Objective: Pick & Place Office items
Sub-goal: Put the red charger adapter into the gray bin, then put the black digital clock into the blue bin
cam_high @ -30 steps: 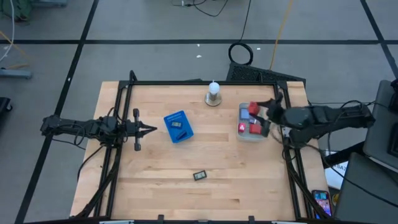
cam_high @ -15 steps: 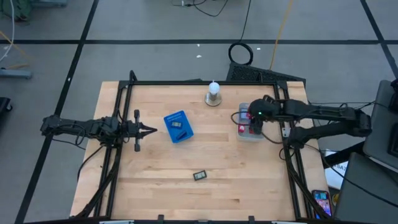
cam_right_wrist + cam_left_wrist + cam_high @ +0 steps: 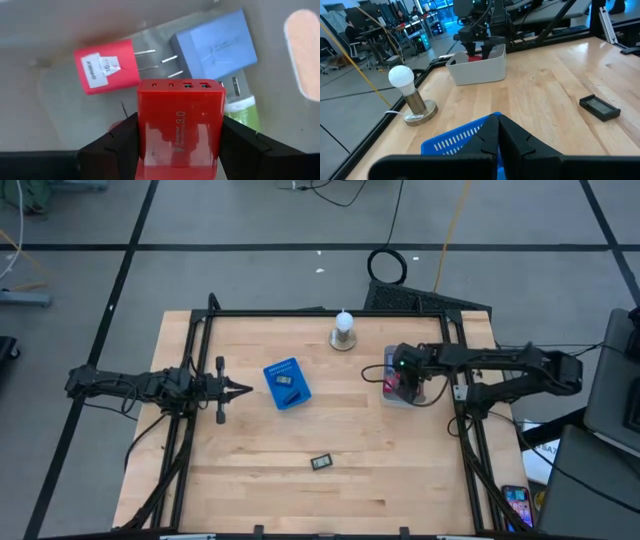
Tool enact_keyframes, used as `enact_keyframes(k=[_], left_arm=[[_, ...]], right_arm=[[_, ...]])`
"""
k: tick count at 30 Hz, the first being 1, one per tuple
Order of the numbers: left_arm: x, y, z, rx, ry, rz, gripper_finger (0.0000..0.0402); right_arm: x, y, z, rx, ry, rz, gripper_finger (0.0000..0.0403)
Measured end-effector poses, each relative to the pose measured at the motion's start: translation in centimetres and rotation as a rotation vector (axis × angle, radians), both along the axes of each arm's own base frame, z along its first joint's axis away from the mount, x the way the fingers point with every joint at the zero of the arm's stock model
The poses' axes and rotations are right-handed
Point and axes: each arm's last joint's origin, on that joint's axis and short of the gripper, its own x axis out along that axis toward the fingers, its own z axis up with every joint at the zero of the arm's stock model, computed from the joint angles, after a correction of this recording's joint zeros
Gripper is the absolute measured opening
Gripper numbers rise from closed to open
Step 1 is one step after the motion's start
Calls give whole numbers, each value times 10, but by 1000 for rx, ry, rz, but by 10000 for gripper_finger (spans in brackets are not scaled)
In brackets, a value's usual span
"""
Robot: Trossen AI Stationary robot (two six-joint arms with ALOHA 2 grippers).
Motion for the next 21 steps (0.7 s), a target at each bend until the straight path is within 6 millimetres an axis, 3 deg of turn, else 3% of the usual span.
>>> enact_keyframes(k=[6,13,17,21], left_arm=[[0,0,-1,-2,9,1,8],[0,0,-1,-10,14,2,20],[0,0,-1,-13,13,3,8],[0,0,-1,-14,12,5,4]], right_arm=[[3,-3,-3,-8,-7,-7,205],[2,-3,5,-27,-70,-23,339],[-4,0,20,-51,-162,-40,366],[-13,5,48,-79,-389,-23,355]])
